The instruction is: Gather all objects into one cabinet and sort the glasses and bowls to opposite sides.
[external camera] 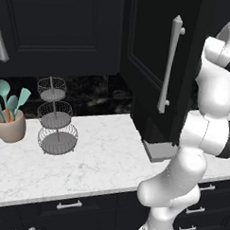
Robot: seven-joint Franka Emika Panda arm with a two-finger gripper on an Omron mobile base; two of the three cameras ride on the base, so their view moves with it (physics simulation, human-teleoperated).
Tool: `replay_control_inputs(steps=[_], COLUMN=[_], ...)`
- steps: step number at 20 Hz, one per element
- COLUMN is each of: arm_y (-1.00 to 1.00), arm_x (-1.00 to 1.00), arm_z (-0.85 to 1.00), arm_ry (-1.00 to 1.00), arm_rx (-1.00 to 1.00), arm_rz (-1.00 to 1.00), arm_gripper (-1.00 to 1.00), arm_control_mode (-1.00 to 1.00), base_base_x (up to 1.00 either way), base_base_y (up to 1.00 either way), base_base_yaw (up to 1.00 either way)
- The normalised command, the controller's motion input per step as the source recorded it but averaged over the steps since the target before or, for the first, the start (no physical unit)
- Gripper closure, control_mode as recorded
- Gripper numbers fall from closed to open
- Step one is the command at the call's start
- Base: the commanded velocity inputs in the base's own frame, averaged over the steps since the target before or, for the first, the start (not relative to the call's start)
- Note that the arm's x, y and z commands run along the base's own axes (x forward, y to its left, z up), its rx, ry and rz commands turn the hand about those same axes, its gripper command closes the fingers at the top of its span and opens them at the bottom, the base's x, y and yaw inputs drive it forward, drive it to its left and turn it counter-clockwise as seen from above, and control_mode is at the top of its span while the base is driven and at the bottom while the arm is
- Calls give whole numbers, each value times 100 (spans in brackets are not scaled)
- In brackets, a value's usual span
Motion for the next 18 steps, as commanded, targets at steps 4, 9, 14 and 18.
replay_control_inputs(steps=[4,9,14,18], arm_y=[72,89,84,59], arm_x=[-65,-18,1,25], arm_z=[0,-7,-3,-5], arm_ry=[0,0,0,0], arm_rx=[0,0,0,0], arm_rz=[11,14,13,12], arm_gripper=[100,100,100,100], arm_control_mode=[-100,-100,-100,-100], base_base_x=[0,0,0,0], base_base_y=[0,0,0,0], base_base_yaw=[0,0,0,0])
